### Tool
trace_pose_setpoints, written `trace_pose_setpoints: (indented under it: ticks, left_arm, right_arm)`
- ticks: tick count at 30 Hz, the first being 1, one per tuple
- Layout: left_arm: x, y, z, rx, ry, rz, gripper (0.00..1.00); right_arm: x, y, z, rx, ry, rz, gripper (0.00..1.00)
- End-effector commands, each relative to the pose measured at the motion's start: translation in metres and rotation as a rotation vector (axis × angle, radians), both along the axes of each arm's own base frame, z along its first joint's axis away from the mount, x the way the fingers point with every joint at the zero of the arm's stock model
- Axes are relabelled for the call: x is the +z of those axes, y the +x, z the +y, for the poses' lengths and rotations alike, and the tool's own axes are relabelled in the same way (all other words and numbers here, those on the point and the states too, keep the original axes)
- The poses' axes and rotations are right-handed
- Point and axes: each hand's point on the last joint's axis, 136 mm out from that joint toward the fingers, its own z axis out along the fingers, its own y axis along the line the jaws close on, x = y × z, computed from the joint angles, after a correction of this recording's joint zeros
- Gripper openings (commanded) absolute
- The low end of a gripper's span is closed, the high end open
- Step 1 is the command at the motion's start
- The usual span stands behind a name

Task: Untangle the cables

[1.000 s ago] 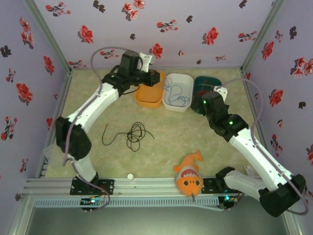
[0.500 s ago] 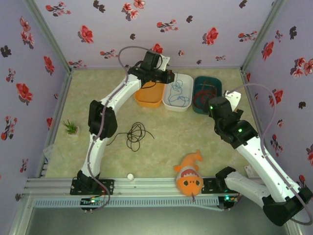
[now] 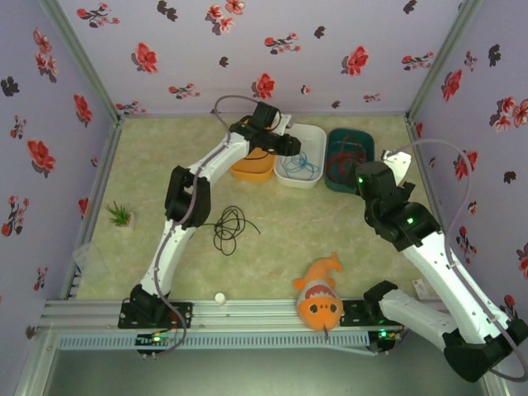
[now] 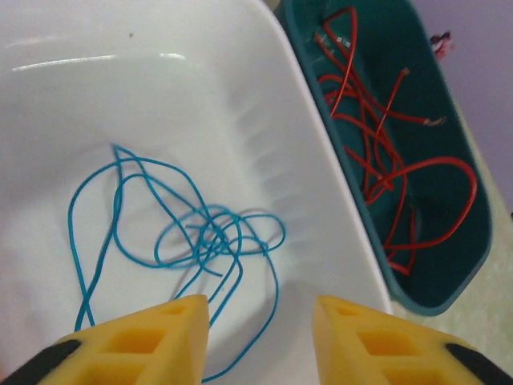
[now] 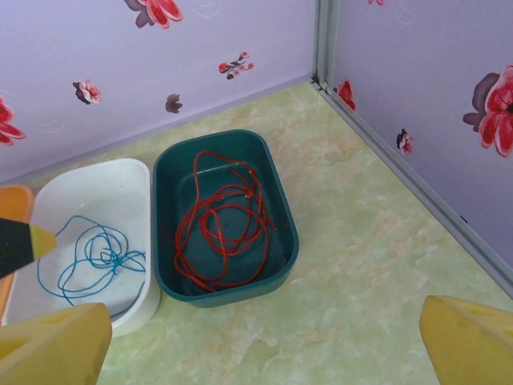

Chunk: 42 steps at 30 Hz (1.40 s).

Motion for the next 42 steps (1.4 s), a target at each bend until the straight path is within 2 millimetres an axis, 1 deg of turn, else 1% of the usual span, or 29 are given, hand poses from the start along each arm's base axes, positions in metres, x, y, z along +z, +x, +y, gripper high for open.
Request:
trace_pose_setpoints:
  ticks: [1, 4, 7, 13, 16, 18, 19, 21, 22, 25, 28, 29, 30, 32, 36, 39, 40, 42]
  left_arm:
    - [0.018, -0.003, -0.006, -0.018, -0.024, -0.012, 0.49]
    - [0.031, -0.005, -0.003, -0.017, -0.024, -0.027, 0.54]
    - [0.050, -0.005, 0.003, -0.002, -0.019, -0.060, 0.58]
    - [0.109, -0.011, 0.023, 0.049, -0.002, -0.171, 0.67]
    - [0.136, -0.018, 0.040, 0.089, 0.013, -0.231, 0.74]
    - [0.152, -0.024, 0.053, 0.126, 0.020, -0.275, 0.81]
    - [0.158, -0.027, 0.059, 0.141, 0.022, -0.293, 0.84]
    - [0.164, -0.035, 0.076, 0.188, 0.034, -0.322, 0.96]
    - [0.169, -0.038, 0.084, 0.211, 0.035, -0.339, 1.00]
    - [0.170, -0.050, 0.115, 0.298, 0.044, -0.362, 1.00]
    - [0.164, -0.062, 0.154, 0.422, 0.039, -0.353, 1.00]
    - [0.158, -0.067, 0.170, 0.468, 0.035, -0.343, 1.00]
    - [0.145, -0.071, 0.186, 0.523, 0.033, -0.308, 1.00]
    - [0.130, -0.082, 0.215, 0.606, 0.012, -0.265, 1.00]
    - [0.110, -0.112, 0.274, 0.756, 0.005, -0.216, 1.00]
    - [0.092, -0.138, 0.312, 0.858, 0.031, -0.183, 1.00]
    - [0.086, -0.147, 0.321, 0.882, 0.040, -0.172, 1.00]
    - [0.073, -0.165, 0.342, 0.939, 0.065, -0.147, 1.00]
  right_arm:
    - [0.011, 0.000, 0.000, 0.015, -0.009, -0.008, 0.99]
    - [0.012, 0.002, 0.002, 0.015, 0.005, -0.011, 0.99]
    - [0.014, 0.004, 0.006, 0.035, 0.010, -0.013, 0.99]
    - [0.010, 0.007, 0.011, 0.048, 0.021, 0.004, 0.99]
    - [0.007, 0.009, 0.017, 0.074, 0.035, 0.019, 0.99]
    - [0.002, 0.013, 0.027, 0.111, 0.047, 0.043, 0.99]
    - [0.000, 0.015, 0.031, 0.122, 0.053, 0.053, 0.98]
    - [-0.008, 0.021, 0.043, 0.163, 0.065, 0.087, 0.93]
    - [-0.009, 0.023, 0.047, 0.175, 0.068, 0.093, 0.92]
    - [-0.017, 0.030, 0.069, 0.234, 0.071, 0.117, 0.89]
    - [-0.026, 0.037, 0.099, 0.314, 0.078, 0.143, 0.86]
    - [-0.032, 0.039, 0.112, 0.340, 0.077, 0.163, 0.86]
    - [-0.038, 0.041, 0.124, 0.363, 0.070, 0.184, 0.86]
    - [-0.049, 0.044, 0.150, 0.417, 0.059, 0.221, 0.85]
    - [-0.073, 0.046, 0.204, 0.530, 0.050, 0.299, 0.82]
    - [-0.089, 0.041, 0.241, 0.610, 0.056, 0.344, 0.80]
    - [-0.091, 0.038, 0.252, 0.636, 0.056, 0.353, 0.80]
    - [-0.102, 0.032, 0.273, 0.681, 0.046, 0.386, 0.78]
